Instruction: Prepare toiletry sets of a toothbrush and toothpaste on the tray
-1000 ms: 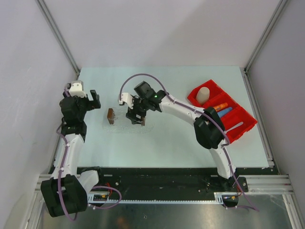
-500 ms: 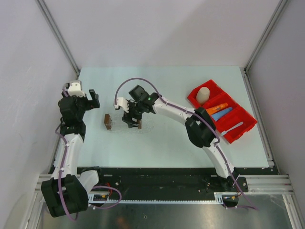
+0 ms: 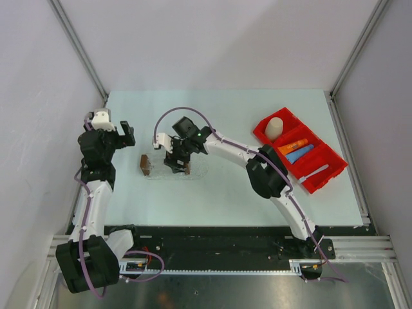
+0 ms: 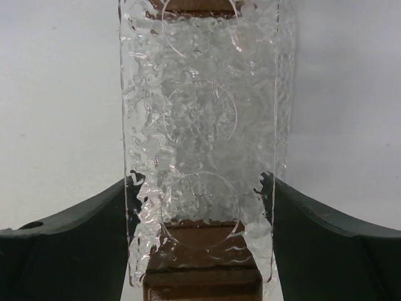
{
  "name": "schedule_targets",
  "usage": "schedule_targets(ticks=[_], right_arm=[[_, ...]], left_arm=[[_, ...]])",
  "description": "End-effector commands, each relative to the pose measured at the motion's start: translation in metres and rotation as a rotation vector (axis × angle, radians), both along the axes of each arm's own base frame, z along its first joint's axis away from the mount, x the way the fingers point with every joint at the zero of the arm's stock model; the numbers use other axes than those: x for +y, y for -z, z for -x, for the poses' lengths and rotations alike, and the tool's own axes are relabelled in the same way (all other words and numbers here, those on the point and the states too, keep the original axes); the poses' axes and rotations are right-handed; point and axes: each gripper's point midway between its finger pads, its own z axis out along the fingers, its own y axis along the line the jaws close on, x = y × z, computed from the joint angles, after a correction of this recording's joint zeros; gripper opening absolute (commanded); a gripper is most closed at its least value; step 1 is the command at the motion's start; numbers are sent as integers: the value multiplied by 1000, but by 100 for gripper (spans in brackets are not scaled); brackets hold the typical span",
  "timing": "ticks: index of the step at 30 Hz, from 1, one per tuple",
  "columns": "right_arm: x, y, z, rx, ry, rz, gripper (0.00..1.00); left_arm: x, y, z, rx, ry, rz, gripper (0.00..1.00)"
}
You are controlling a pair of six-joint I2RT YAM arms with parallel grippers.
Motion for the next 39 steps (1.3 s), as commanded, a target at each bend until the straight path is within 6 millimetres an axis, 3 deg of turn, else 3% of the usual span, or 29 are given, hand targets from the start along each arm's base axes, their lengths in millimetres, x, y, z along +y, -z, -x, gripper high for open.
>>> schedule_targets(ticks=[1,39], right_arm=[[23,-37,-10,-69,-12,-101,29],[27,-26,-10,-68,56,-64,31]], left_arm=[[1,-22,-2,-51,9,-9,100],[-1,-19,-1,-47,29,-4,100]])
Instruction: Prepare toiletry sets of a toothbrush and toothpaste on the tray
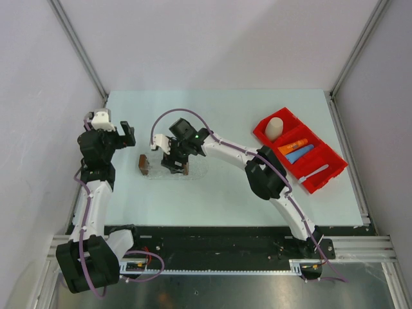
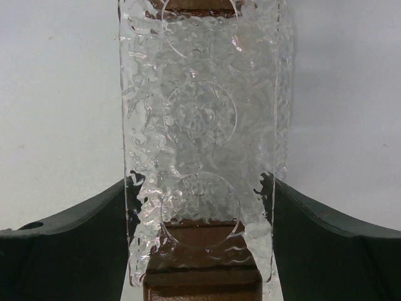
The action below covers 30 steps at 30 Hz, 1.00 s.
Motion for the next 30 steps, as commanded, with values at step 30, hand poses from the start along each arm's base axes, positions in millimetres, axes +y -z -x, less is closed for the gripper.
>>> schedule_targets(ticks=[30], right_arm=[[18,-18,-3,-24,-2,-69,31]], left_arm=[[1,-17,-1,-43,18,-7,100]])
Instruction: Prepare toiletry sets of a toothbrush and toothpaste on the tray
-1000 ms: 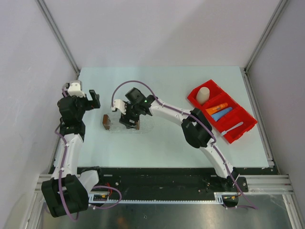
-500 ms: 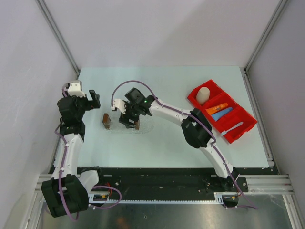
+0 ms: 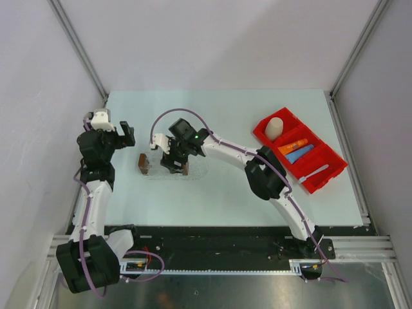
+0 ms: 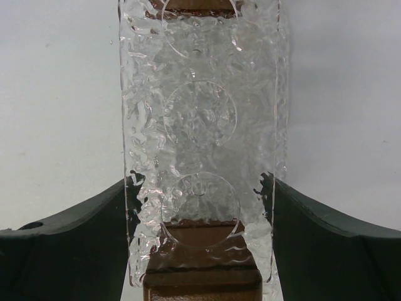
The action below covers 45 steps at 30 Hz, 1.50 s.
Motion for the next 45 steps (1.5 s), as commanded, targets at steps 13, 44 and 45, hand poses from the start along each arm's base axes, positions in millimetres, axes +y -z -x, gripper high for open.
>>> schedule_targets(ticks=[13,44,45], right_arm=[[16,-14,-3,-24,-12,-61,41],[11,-15,-3,-45,30,-43,67],[11,-16,-2,-47,29,-44,68]], left_arm=[[1,-15,-1,-38,13,-11,100],[1,-15,0,-40,20,-12,100],[1,-14,0,-38,20,-12,100]])
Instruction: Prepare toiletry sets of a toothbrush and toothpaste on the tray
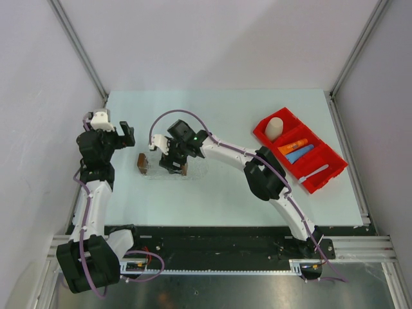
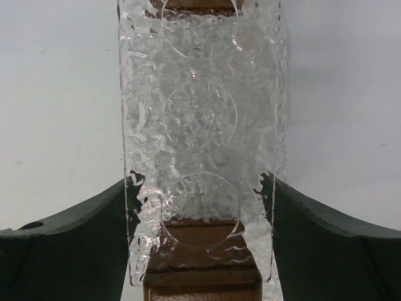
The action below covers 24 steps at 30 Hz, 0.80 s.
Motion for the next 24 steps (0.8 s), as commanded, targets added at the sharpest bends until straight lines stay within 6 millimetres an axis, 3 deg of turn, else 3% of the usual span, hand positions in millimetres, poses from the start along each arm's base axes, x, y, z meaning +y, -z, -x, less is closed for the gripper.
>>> schedule_targets(ticks=[1,6,17,24], right_arm=[[6,-19,-2,-36,15,-46,69],[5,-26,-1,-42,12,-52,82],[0,-21,2,-40,3,-38,93],[0,-30,0,-53,7,-49,100]], left_arm=[[1,-14,0,-38,13,-12,100],[1,-14,-1,-38,14,-13,100],[1,-14,0,-39,14,-13,100],[1,-12,-1,-34,14,-12,100]])
